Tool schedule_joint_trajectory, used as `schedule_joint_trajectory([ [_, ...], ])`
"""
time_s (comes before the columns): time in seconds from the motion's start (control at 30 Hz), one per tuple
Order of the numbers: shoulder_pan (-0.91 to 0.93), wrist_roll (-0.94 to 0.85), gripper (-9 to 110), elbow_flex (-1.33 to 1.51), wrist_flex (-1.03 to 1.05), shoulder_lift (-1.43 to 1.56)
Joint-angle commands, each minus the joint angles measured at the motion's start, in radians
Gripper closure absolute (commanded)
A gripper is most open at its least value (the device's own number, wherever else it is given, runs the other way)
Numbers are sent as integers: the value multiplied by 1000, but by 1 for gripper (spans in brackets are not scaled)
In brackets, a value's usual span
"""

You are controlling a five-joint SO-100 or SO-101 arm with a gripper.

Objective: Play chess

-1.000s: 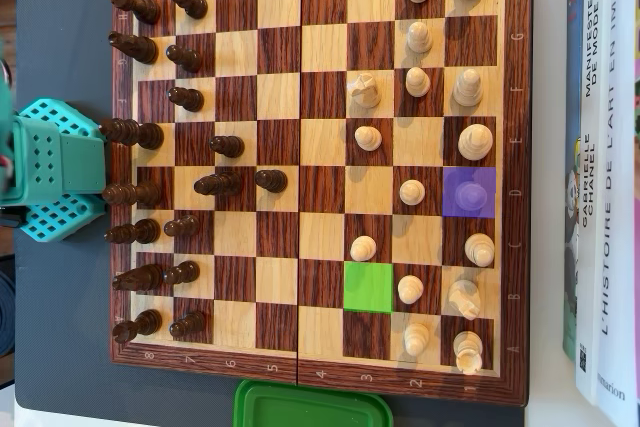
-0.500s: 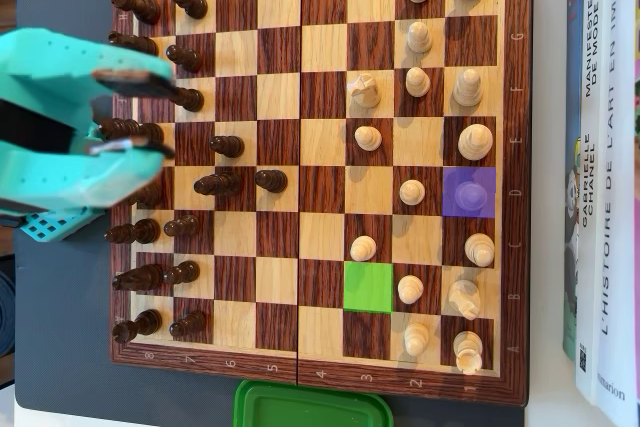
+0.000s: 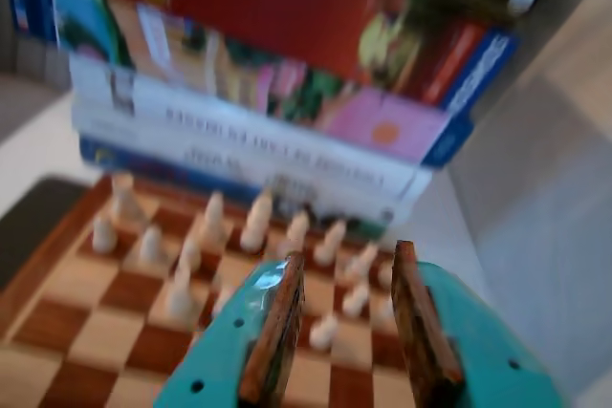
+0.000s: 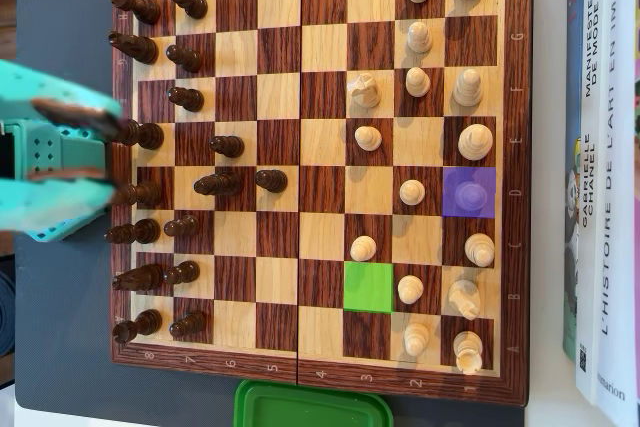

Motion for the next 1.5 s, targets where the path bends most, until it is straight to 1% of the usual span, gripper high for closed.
schedule_joint_trajectory([
  [0.0, 8, 0, 87, -133, 49, -117],
  [0.4, 9, 6, 87, -333, 51, -703],
  [0.67, 12, -2, 87, -649, 58, -1154],
  [0.73, 21, 2, 87, -729, 87, -1247],
  [0.9, 89, 8, 87, -950, 255, -1457],
  [1.07, 112, 8, 87, -1111, 341, -1637],
  [1.2, 101, 9, 87, -1203, 342, -1726],
  [1.47, 97, 9, 87, -1325, 341, -1812],
])
